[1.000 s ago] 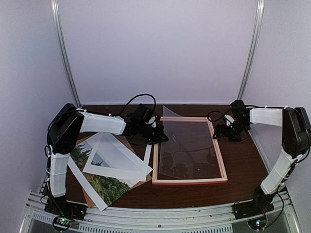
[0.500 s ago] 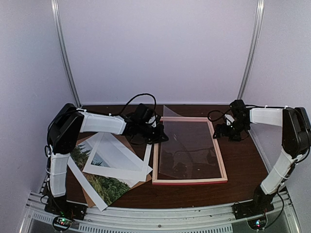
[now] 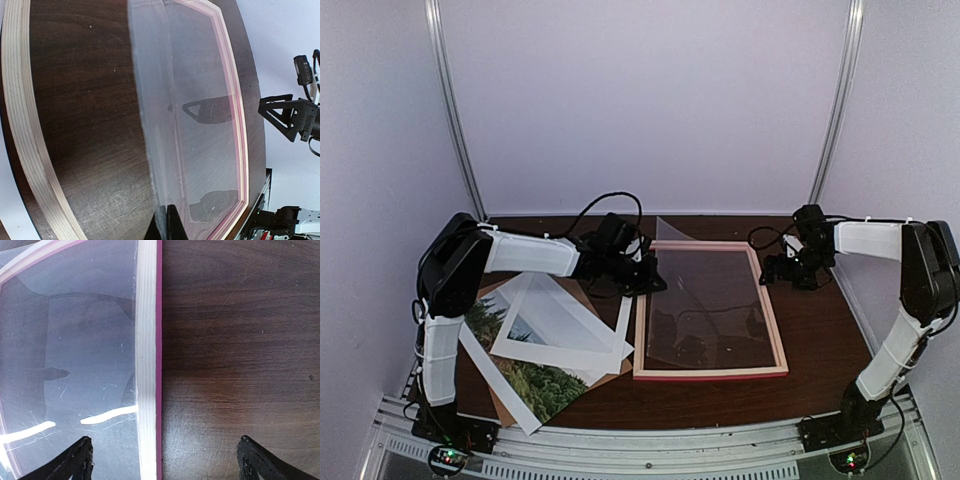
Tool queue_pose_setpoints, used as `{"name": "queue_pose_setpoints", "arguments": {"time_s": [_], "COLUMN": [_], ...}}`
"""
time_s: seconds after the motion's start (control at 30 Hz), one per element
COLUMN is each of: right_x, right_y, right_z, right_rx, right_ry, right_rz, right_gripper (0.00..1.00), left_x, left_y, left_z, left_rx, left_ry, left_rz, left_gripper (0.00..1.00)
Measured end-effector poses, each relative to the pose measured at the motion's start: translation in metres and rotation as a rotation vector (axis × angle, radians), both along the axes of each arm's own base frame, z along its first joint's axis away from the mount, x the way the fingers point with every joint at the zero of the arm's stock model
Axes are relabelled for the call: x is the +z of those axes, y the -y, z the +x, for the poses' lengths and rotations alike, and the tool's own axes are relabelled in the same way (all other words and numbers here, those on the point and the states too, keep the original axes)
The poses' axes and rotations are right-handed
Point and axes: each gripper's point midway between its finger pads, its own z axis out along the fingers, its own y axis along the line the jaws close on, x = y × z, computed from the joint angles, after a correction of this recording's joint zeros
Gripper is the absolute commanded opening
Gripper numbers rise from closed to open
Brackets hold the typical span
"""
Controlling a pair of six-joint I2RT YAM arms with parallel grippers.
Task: Put the photo into the frame
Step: Place the glass panel in the frame body.
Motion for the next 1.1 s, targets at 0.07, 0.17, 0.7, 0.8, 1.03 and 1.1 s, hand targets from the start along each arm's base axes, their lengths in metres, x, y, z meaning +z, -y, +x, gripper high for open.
{"name": "queue_pose_setpoints", "arguments": {"time_s": [0.07, 0.17, 0.7, 0.8, 1.03, 1.1], "right_x": [0.0, 0.0, -0.001, -0.001, -0.001, -0.001], "right_y": [0.001, 0.001, 0.002, 0.002, 0.002, 0.002], "right_z": [0.0, 0.0, -0.001, -0.001, -0.001, -0.001], "right_rx": [-0.001, -0.003, -0.004, -0.004, -0.004, -0.004], "right_ry": [0.0, 0.001, -0.006, -0.006, -0.006, -0.006], "right_rz": [-0.003, -0.007, -0.01, -0.01, -0.01, -0.01], "right_gripper": [1.0, 1.0, 1.0, 1.0, 1.0, 1.0], "left_x": [0.0, 0.001, 0.003, 0.003, 0.012, 0.014], "left_y": [0.0, 0.0, 0.001, 0.001, 0.005, 0.006], "left_z": [0.0, -0.001, -0.003, -0.003, -0.003, -0.003], "left_rx": [-0.001, -0.005, -0.02, -0.023, -0.046, -0.053], "left_ry": [-0.001, -0.005, -0.013, -0.017, -0.01, -0.009], "left_rz": [0.0, 0.001, 0.001, 0.002, -0.011, -0.018], "left_gripper": [0.0, 0.0, 0.0, 0.0, 0.0, 0.0]}}
